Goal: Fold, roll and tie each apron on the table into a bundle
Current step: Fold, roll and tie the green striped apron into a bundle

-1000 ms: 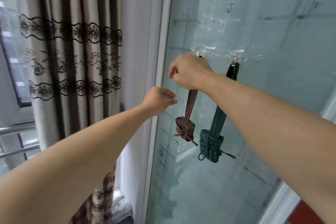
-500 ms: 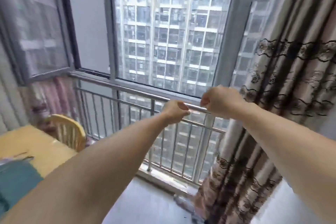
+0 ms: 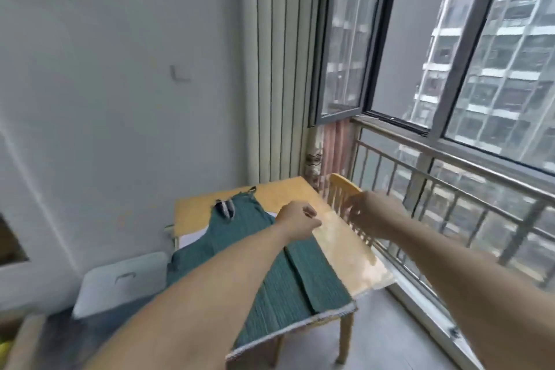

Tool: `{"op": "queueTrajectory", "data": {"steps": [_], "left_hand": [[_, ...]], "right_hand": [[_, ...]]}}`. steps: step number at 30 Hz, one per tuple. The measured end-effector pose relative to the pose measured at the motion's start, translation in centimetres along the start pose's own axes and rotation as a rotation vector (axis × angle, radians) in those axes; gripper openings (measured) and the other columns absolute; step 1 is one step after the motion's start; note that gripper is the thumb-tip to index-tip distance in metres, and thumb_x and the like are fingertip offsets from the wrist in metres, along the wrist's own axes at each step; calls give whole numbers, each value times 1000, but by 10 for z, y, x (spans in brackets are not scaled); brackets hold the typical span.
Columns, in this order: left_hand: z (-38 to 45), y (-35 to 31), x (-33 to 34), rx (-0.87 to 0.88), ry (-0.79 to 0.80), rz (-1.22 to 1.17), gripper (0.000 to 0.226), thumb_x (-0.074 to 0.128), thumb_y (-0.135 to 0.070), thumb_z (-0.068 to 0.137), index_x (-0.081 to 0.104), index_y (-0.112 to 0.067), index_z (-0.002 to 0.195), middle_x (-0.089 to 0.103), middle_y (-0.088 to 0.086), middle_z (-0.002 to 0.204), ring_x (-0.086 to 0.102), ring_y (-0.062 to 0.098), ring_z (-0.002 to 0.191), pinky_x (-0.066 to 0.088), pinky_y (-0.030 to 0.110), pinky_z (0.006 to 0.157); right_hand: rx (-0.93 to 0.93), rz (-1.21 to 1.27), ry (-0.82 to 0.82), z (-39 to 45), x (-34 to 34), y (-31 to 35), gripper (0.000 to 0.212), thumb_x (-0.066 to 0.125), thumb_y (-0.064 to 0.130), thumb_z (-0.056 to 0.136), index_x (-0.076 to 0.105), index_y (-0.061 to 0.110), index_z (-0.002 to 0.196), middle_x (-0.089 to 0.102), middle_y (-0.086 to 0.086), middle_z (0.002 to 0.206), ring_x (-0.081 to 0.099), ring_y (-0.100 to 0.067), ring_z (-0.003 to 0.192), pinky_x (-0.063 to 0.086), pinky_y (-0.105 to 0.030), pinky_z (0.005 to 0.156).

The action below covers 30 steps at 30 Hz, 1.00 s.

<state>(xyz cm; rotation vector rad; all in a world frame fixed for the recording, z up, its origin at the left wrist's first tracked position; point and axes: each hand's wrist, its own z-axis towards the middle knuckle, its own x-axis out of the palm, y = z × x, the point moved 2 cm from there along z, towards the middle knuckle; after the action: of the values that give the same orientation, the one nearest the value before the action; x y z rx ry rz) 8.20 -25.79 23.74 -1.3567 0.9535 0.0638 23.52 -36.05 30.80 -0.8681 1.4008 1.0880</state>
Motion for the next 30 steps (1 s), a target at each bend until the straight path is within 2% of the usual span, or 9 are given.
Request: {"op": "queueTrajectory", "data": {"steps": [5, 9, 11, 13, 18, 24, 26, 28, 30], "left_hand": [[-13, 179, -86, -328, -83, 15, 38, 71, -23, 93, 57, -11, 127, 59, 8, 120, 61, 22, 84, 51, 33, 70], [-9, 250, -109, -410, -108, 51, 55, 72, -29, 93, 51, -14, 141, 53, 8, 142, 61, 26, 113, 52, 37, 90], [-4, 271, -107, -421, -110, 45, 55, 73, -31, 92, 51, -16, 140, 53, 6, 142, 59, 22, 110, 52, 38, 96], [6, 290, -100, -438, -100, 32, 55, 72, -31, 92, 51, -18, 141, 53, 6, 142, 57, 19, 105, 50, 36, 95], [38, 332, -75, -500, -7, 15, 57, 71, -31, 94, 48, -16, 144, 46, 7, 150, 53, 26, 128, 44, 32, 97], [80, 391, -39, -655, 107, 65, 68, 74, -31, 91, 41, -22, 151, 38, 9, 159, 62, 20, 111, 51, 32, 93], [107, 398, -30, -602, 69, 184, 65, 72, -35, 92, 43, -28, 150, 36, 4, 160, 65, 23, 111, 53, 38, 94], [132, 401, -11, -547, 119, 264, 74, 73, -39, 90, 36, -30, 154, 27, 2, 165, 45, 29, 140, 39, 48, 115], [150, 406, 12, -527, 195, 324, 95, 76, -46, 85, 19, -31, 160, 6, 2, 170, 6, 27, 156, 14, 54, 124]], "right_hand": [[-100, 37, 181, 62, 99, 112, 47, 50, 16, 90, 66, 42, 126, 68, 6, 128, 67, -17, 103, 58, -32, 83], [-107, 39, 292, 99, 146, 150, 53, 50, 14, 88, 62, 37, 134, 66, 2, 129, 67, -19, 104, 59, -34, 84], [-76, 61, 322, 114, 169, 154, 51, 50, 16, 90, 61, 36, 135, 66, 1, 129, 68, -18, 102, 60, -36, 83], [-30, 95, 355, 129, 197, 151, 47, 50, 17, 92, 60, 37, 134, 68, 1, 121, 70, -16, 89, 62, -36, 77], [103, 160, 420, 153, 267, 123, 30, 56, 25, 99, 66, 24, 127, 68, 3, 93, 66, -18, 70, 59, -35, 64], [463, 321, 492, 173, 354, 45, 35, 59, 23, 99, 64, 15, 132, 71, -8, 117, 71, -22, 89, 62, -38, 83], [663, 445, 498, 192, 366, 22, 37, 68, 23, 95, 63, 5, 127, 70, -12, 106, 69, -27, 88, 62, -44, 86], [809, 445, 523, 197, 381, -4, 46, 75, 28, 91, 56, 0, 124, 63, -10, 87, 64, -24, 75, 62, -44, 83], [835, 359, 548, 197, 399, -29, 61, 80, 36, 86, 47, 4, 126, 61, -7, 90, 63, -22, 77, 60, -39, 76]]}}
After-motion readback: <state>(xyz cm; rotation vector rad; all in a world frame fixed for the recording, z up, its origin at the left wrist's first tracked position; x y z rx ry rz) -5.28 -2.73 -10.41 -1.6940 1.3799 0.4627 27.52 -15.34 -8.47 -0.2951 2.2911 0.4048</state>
